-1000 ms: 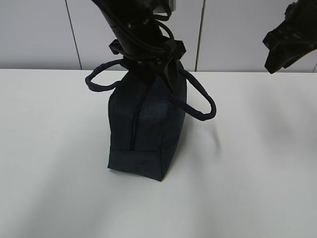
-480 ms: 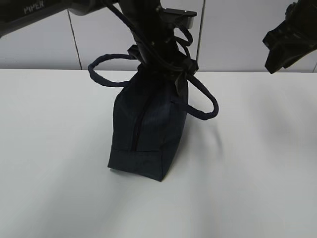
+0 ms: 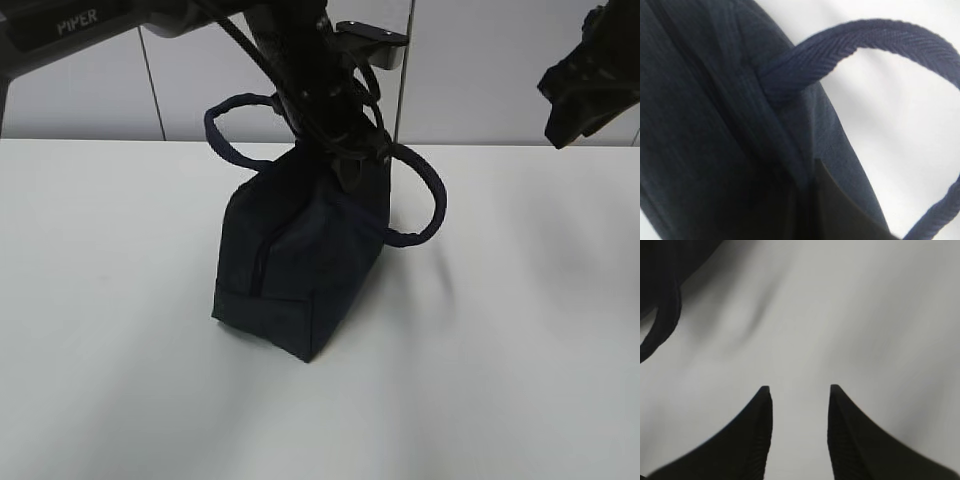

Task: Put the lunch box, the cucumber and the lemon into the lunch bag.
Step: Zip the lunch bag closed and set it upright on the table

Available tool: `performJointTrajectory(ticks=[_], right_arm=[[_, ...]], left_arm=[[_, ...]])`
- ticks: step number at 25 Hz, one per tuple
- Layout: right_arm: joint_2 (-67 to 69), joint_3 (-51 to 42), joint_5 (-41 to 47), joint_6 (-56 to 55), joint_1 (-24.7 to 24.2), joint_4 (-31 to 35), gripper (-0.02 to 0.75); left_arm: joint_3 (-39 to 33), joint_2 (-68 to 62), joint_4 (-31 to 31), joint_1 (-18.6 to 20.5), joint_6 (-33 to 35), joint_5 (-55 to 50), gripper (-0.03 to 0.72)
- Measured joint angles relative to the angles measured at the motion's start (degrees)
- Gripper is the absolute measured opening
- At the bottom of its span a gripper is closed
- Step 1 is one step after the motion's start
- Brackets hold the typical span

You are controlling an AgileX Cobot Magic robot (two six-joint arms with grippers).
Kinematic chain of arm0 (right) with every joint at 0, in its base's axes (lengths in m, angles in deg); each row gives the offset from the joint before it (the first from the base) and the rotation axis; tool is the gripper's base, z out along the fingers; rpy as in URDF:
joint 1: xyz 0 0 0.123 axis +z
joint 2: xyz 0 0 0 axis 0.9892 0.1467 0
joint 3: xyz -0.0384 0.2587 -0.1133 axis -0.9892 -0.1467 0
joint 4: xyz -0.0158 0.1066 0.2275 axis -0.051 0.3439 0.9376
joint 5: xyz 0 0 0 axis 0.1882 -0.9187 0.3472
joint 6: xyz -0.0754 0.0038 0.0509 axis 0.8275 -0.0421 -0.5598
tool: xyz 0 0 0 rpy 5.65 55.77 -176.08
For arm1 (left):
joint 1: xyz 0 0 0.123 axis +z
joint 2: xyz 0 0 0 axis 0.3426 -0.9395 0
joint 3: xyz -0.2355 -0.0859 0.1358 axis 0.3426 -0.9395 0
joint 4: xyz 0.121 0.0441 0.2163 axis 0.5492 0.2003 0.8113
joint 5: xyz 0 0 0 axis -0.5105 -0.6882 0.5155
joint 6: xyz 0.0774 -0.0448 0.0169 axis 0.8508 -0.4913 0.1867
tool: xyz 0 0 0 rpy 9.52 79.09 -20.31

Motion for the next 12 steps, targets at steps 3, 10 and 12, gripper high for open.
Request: performJointTrajectory(ticks=[3, 10, 12], right_arm=[[0.00, 0.00, 0.10, 0.00, 0.00, -1.08, 0.277], [0.00, 0.00, 0.10, 0.00, 0.00, -3.97, 0.276], [0.00, 0.00, 0.10, 0.00, 0.00, -4.69, 0.276]], left_arm=[[0.00, 0.34, -0.69, 0.00, 4.02, -0.14, -0.004], [0.00, 1.37, -0.79, 0.00, 17.16, -0.91, -0.005], [0.00, 1.37, -0.79, 0.00, 21.36, -0.91, -0.006]])
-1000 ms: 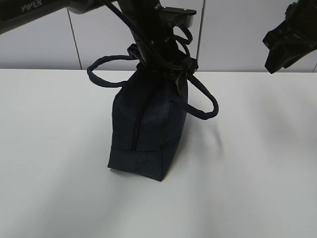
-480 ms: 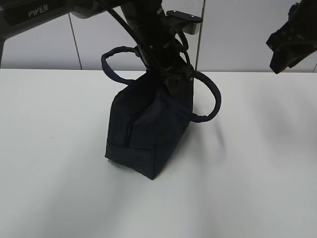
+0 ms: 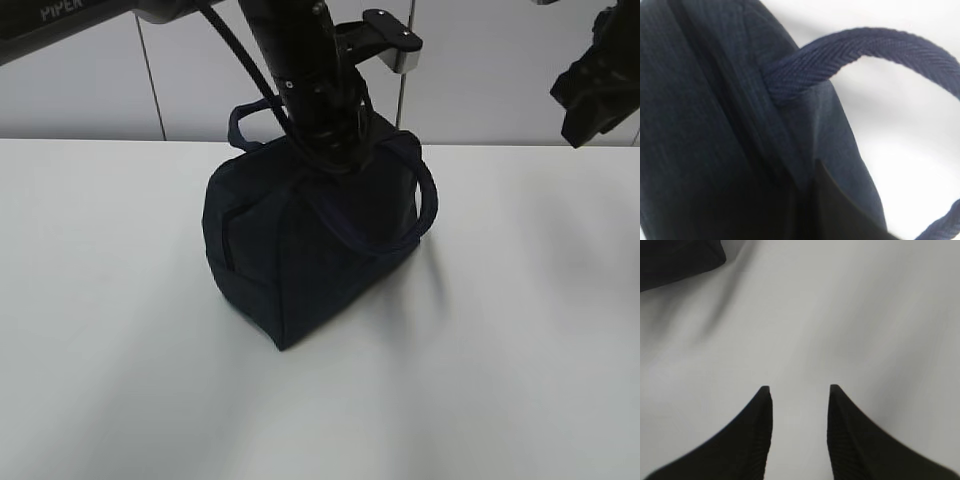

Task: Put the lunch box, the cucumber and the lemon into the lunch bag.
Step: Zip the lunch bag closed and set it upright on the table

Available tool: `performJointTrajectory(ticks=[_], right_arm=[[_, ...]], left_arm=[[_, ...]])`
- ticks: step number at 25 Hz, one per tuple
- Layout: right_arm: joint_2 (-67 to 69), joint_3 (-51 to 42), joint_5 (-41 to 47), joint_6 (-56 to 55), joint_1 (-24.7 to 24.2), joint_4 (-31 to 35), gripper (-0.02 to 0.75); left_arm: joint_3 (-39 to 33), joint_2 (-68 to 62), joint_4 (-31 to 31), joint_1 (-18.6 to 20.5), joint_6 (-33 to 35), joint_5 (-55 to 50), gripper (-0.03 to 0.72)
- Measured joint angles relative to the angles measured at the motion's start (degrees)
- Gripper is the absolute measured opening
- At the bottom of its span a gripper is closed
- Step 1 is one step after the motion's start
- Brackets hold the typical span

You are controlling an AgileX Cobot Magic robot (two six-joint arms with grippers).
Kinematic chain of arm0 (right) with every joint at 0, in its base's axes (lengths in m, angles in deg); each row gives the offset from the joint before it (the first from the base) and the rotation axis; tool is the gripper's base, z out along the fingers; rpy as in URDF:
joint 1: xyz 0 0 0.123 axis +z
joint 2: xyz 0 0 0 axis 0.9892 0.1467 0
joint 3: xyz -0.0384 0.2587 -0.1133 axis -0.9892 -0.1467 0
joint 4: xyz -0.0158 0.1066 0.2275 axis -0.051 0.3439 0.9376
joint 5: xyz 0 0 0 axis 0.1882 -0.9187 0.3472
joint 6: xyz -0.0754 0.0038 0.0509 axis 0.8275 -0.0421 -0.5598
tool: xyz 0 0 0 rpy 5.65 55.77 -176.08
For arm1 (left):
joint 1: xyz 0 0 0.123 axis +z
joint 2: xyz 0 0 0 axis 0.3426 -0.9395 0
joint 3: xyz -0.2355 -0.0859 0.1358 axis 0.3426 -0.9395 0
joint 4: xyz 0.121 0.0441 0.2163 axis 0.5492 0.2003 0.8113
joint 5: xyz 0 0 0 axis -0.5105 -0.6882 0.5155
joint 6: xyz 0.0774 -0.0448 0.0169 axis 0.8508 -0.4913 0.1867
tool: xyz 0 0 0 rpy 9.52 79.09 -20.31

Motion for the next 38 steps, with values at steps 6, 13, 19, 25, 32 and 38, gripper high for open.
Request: performJointTrajectory(ticks=[6, 13, 19, 25, 32, 38], right_arm=[[0.00, 0.00, 0.00, 0.00, 0.00, -0.37, 0.276], [0.00, 0.00, 0.00, 0.00, 0.00, -0.59, 0.276], [0.00, 0.00, 0.00, 0.00, 0.00, -0.82, 0.276], [0.00, 0.00, 0.00, 0.00, 0.00, -0.91, 0.276], [0.00, 0.00, 0.00, -0.44, 0.00, -0.91, 0.276], [0.00, 0.00, 0.00, -7.57, 0.00, -0.91, 0.276]], left_arm=[[0.00, 0.09, -0.03, -0.23, 9.99, 0.00, -0.006], [0.00, 0.22, -0.03, -1.16, 23.13, 0.00, -0.006], [0.00, 0.22, 0.42, -1.16, 28.55, 0.00, -0.006], [0.00, 0.22, 0.20, -1.38, 27.07, 0.00, -0.003], [0.00, 0.22, 0.01, -2.25, 25.46, 0.11, 0.104], [0.00, 0.32, -0.18, -2.25, 22.27, 0.63, 0.455]])
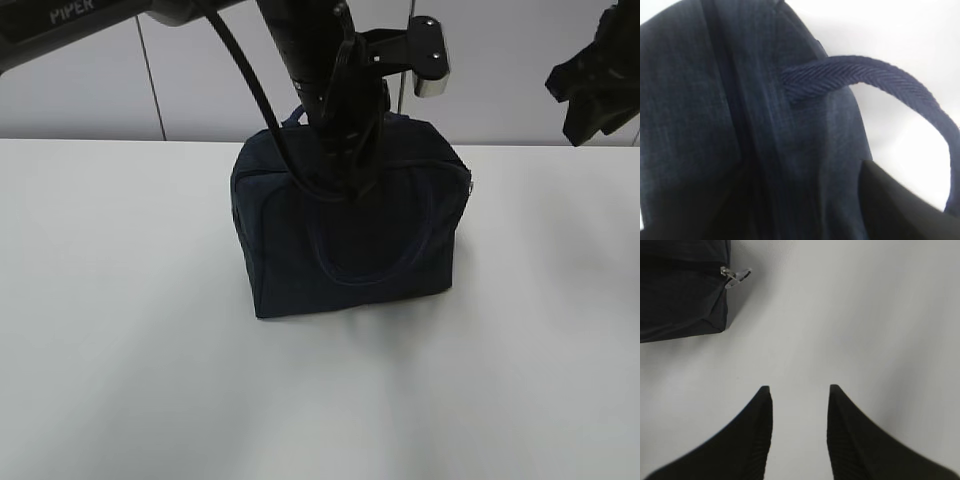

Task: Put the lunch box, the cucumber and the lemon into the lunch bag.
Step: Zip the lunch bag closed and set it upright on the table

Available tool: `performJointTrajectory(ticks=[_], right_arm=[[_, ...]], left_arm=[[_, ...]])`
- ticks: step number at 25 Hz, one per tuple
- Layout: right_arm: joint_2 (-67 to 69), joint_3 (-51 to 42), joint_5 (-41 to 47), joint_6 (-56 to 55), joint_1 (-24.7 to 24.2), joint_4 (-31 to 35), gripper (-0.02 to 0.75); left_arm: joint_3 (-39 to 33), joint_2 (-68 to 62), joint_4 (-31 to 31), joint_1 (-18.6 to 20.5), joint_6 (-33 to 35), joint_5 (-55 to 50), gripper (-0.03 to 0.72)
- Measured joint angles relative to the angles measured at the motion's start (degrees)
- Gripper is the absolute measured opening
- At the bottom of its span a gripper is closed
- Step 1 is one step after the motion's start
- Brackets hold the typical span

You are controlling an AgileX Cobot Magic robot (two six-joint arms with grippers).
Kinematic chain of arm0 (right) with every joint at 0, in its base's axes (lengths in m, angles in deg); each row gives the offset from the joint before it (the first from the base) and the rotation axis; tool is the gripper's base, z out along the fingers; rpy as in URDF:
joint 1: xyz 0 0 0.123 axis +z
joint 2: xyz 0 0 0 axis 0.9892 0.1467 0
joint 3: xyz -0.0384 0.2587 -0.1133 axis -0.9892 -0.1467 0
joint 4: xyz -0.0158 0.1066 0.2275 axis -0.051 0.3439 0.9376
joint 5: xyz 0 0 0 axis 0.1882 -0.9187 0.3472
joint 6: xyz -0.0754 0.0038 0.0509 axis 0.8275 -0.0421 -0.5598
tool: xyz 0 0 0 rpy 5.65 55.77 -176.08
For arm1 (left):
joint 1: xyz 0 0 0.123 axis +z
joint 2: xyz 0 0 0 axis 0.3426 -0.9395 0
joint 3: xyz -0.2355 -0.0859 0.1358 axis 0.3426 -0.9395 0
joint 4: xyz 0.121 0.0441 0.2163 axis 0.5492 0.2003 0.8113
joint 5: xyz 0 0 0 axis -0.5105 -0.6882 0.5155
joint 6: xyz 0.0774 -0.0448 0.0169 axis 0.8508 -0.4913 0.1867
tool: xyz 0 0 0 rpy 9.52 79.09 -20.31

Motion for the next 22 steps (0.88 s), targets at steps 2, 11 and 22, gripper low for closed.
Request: performJointTrajectory(ticks=[2, 11, 22], right_arm=[[0.00, 0.00, 0.00, -1.57, -0.55, 0.10, 0.276], [0.00, 0.00, -6.17, -9.53, -9.81, 5.61, 0.276], [3.75, -6.36, -11.53, 3.48, -16.37, 35.82, 0.276]], left_arm=[[0.00, 0.30, 0.00, 0.00, -1.32, 0.09, 0.485], [0.00, 4.01, 3.02, -0.04, -20.94, 0.09, 0.470], [0.00, 6.19, 2.99, -0.04, -42.26, -0.02, 0.437]])
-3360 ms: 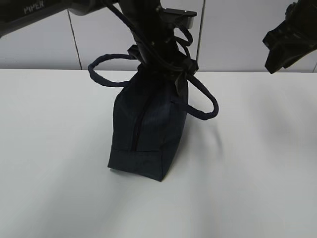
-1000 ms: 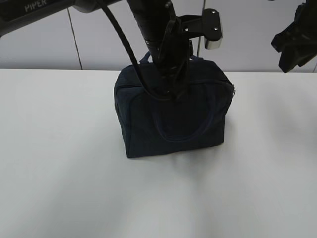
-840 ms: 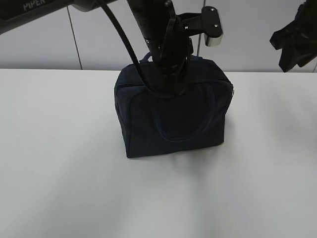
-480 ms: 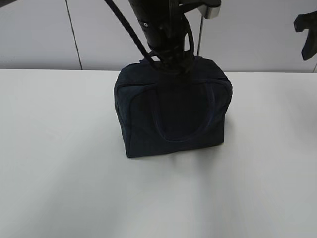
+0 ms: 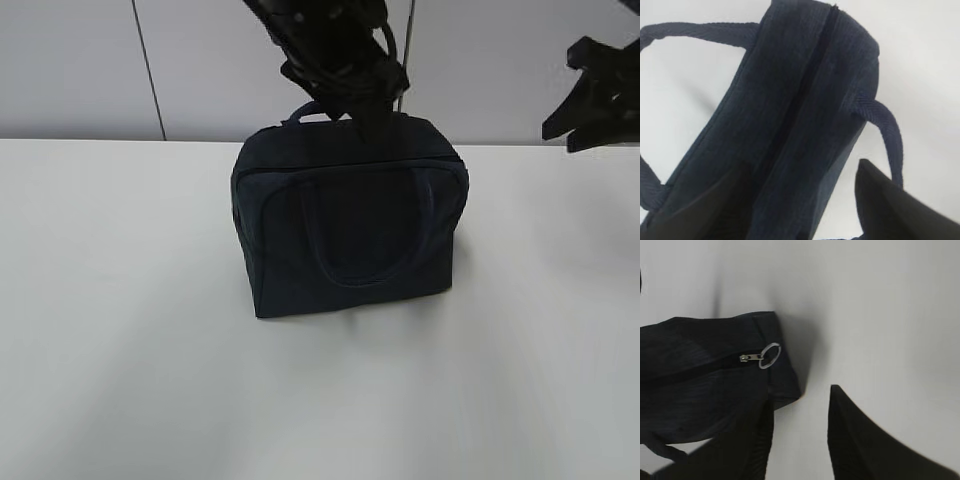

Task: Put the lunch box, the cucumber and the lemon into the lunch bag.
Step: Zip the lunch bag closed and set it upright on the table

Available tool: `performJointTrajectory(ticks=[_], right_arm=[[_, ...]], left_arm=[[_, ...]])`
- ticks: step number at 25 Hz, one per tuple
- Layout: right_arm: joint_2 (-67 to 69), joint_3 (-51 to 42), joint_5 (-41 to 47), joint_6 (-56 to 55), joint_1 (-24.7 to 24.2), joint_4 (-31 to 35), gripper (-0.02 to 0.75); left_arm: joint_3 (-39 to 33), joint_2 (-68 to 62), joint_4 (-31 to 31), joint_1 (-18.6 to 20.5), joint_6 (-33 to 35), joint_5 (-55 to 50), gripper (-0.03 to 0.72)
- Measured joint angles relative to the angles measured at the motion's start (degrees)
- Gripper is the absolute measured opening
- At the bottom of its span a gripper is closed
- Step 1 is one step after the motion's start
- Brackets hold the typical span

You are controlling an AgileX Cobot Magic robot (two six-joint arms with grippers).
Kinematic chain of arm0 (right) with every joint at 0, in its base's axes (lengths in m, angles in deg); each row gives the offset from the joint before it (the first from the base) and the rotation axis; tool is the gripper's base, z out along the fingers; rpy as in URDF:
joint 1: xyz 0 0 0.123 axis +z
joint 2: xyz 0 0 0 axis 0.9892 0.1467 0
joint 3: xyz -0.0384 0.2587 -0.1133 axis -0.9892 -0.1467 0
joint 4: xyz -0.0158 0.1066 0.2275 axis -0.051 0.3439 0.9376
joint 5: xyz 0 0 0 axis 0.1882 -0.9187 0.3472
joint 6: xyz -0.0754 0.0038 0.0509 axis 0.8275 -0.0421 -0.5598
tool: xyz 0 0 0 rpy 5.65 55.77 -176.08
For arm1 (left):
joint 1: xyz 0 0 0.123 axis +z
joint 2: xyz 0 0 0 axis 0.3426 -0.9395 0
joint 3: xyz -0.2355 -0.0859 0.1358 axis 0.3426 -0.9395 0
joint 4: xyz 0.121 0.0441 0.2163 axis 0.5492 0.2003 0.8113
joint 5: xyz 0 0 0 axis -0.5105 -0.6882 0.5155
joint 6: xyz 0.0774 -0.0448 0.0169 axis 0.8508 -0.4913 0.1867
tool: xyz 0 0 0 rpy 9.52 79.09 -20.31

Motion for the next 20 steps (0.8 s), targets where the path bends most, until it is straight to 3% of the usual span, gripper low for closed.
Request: performJointTrajectory(ticks=[3, 7, 14, 20], right_arm=[[2.56, -1.88, -0.25, 5.28, -1.41, 8.28, 0.276], [5.31, -3.52, 0.42, 11.05, -4.13, 14.09, 0.273], [11.65, -9.15, 8.00, 27.77, -10.58, 36.57, 0.231], [16.36, -9.40, 7.98, 29.48, -10.65, 40.43, 0.229]], left_arm=[[0.00, 0.67, -1.43, 0.00, -2.79, 0.00, 0.435], [0.00, 1.68, -1.71, 0.00, -3.94, -0.10, 0.432], [0.00, 1.95, -1.78, 0.00, -4.78, -0.10, 0.417], [0.00, 2.03, -1.78, 0.00, -6.03, -0.10, 0.417]])
